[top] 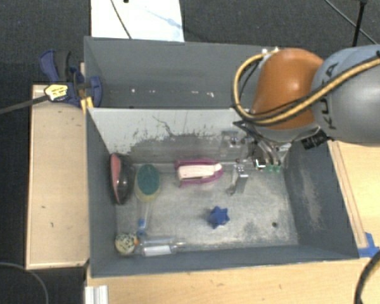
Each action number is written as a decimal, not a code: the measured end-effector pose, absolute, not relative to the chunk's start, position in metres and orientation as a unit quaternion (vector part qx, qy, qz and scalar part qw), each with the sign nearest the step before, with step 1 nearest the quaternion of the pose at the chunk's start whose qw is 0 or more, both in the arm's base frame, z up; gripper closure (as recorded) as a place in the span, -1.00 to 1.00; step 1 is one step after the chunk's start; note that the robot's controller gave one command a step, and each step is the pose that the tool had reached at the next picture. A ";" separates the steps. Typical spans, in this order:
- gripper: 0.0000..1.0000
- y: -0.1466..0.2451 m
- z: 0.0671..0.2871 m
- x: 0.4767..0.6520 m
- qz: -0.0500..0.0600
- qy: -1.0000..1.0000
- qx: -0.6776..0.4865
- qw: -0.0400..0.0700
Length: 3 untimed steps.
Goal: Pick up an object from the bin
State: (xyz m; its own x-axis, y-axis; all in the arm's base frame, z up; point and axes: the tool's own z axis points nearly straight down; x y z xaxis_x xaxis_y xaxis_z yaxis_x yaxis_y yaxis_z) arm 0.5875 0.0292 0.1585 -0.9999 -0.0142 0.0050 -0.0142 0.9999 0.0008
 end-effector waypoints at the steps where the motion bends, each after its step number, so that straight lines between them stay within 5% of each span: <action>1: -1.00 0.034 0.073 0.529 0.000 -0.998 0.068 -0.001; 2: 1.00 0.033 0.078 0.534 0.000 -0.998 0.066 -0.007; 3: -1.00 0.034 0.076 0.531 0.000 -0.998 0.066 -0.003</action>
Offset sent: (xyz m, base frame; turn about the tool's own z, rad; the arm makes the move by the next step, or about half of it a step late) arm -0.0583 0.0053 -0.0849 -0.1231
